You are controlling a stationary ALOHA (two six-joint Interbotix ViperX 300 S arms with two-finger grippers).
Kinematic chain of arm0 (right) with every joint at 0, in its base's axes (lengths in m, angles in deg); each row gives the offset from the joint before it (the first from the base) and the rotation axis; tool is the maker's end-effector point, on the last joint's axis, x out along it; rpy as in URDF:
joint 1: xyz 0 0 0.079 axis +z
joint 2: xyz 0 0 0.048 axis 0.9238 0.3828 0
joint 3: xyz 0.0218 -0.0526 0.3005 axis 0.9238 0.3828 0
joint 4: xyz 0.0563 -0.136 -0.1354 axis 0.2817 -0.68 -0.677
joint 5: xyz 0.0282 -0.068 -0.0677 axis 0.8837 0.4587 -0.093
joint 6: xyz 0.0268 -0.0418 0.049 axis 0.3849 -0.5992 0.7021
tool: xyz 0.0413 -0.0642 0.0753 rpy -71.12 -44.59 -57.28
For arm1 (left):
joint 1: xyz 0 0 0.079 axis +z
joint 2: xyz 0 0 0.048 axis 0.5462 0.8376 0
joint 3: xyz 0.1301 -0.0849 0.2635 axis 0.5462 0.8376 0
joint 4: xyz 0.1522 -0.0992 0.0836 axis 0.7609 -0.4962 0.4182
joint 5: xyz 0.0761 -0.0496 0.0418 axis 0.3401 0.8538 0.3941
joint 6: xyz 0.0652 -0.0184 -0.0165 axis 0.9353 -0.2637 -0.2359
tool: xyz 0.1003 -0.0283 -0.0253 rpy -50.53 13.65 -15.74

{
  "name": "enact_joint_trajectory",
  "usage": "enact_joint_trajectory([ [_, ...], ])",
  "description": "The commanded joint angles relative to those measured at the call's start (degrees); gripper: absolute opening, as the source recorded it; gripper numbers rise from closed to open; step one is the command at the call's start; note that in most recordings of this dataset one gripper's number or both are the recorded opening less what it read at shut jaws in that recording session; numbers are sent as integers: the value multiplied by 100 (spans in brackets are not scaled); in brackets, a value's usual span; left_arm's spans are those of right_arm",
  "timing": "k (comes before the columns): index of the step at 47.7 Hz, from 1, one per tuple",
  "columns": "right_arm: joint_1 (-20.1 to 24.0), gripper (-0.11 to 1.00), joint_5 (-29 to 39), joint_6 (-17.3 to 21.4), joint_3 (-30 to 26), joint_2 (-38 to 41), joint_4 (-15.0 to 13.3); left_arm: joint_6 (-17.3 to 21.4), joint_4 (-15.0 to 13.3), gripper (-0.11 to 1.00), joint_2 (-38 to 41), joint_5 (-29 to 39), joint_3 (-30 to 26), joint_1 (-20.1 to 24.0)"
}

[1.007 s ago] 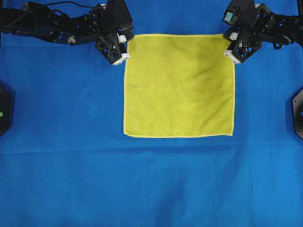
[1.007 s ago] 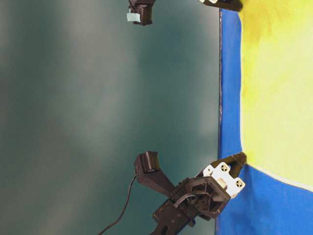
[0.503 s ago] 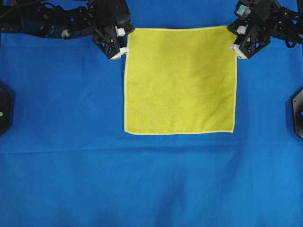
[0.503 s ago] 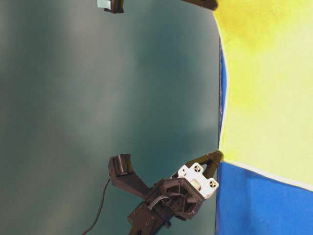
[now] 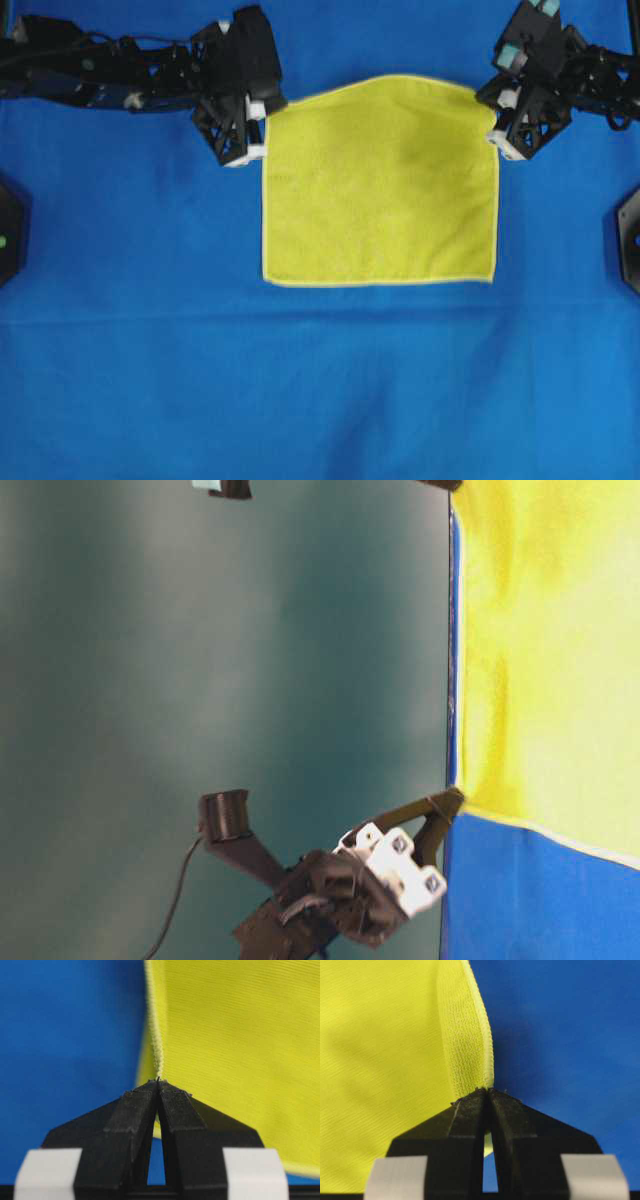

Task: Fold the yellow towel.
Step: 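Lift the far corners and fold them toward the near edge, then lower the folded edge onto the near edge and regrip the corners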

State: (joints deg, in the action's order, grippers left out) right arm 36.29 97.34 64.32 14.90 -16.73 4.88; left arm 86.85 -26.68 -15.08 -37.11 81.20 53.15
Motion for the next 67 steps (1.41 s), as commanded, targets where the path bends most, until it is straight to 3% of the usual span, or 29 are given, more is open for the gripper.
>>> enact_joint_trajectory([
  [1, 387, 2, 70, 26, 97, -369, 246, 0, -9, 1, -246, 141, 53, -308],
  [17, 2048, 2, 185, 26, 527, -932, 1380, -422, -9, 1, -439, 369, 606, -1644],
  [24, 2514, 2, 176, 26, 519, -844, 1767, -606, -18, 1, -404, 316, 598, -2180],
  [31, 2742, 2, 158, 26, 510, -729, 1819, -791, -18, 1, -334, 255, 492, -2461],
  [56, 2742, 3, 316, 26, 536, -659, 1837, -835, -18, 2, -308, 44, 475, -2496],
  [62, 2742, 7, 404, 26, 510, -694, 1881, -905, -9, 19, -316, 44, 448, -2549],
  [67, 2742, 37, 483, 18, 501, -861, 1881, -1046, -18, 45, -378, 79, 387, -2566],
])
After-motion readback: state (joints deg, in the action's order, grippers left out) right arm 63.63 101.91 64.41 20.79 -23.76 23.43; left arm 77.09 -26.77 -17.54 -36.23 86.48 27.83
